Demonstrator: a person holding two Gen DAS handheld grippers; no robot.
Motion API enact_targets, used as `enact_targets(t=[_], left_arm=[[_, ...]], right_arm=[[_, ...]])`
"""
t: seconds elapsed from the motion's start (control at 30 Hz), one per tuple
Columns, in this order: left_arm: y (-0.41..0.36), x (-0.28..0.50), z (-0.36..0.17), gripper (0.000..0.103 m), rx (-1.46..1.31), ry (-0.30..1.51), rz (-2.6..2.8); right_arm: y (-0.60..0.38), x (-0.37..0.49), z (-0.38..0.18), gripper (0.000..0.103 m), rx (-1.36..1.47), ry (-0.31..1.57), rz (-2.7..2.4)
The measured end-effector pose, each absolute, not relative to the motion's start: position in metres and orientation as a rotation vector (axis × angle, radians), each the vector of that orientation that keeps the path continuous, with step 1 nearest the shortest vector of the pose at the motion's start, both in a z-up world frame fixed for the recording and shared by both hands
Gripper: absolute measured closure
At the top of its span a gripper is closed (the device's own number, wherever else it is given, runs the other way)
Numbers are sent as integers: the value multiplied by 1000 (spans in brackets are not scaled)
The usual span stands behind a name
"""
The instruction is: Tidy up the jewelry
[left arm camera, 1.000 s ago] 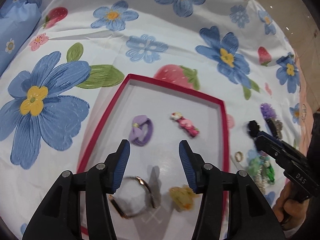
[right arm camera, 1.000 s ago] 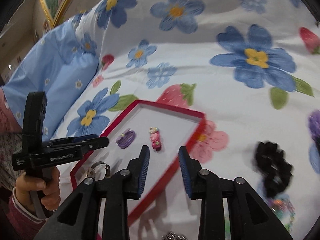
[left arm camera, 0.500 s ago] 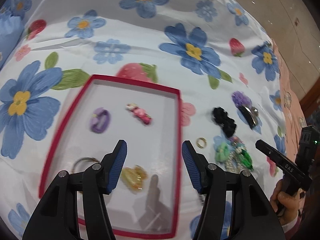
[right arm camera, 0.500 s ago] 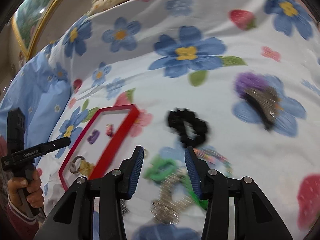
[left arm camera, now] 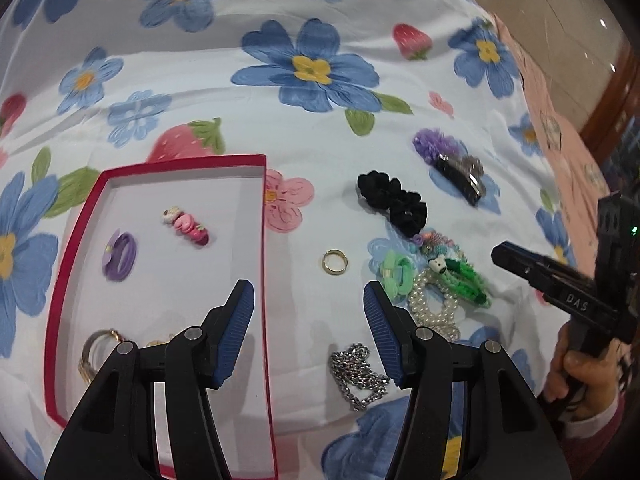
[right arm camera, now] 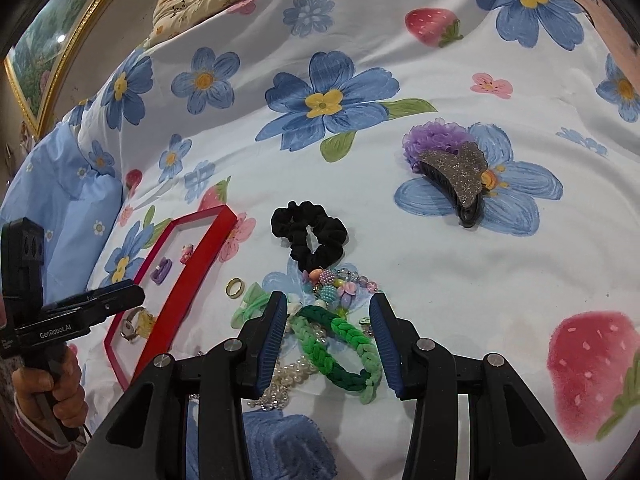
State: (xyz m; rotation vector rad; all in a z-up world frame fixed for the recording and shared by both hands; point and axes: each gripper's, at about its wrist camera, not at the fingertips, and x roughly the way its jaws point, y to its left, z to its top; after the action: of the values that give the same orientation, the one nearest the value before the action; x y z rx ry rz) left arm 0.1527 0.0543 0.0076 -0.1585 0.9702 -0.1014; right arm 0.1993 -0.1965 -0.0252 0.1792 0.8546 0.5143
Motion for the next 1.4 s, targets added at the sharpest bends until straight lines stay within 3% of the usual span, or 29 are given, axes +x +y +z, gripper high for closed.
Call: enact_targets(t=[0.33,0.63,0.7,0.87,0.93,1.4], left_arm=[[42,175,-11,48,-102,1012,-126],[16,205,-36,61,-17,1068,-160],[12,211,-44,70,-2,1089,-164],[8,219,-60,75,14,1124,-158],[6,219,-60,83,13,1125,-171],[28,189,-33,83,-132,1048,-193]], right_arm=[[-193,193,-44,58,108,909,546],[-194,203,-62,60,93,958,555],[-194,205,-64,61,94,961,554],[-192,208,-67,74,87,968,565],[-192,208,-67,90,84,970,562],[-190,195,-36,92,124,890,581]])
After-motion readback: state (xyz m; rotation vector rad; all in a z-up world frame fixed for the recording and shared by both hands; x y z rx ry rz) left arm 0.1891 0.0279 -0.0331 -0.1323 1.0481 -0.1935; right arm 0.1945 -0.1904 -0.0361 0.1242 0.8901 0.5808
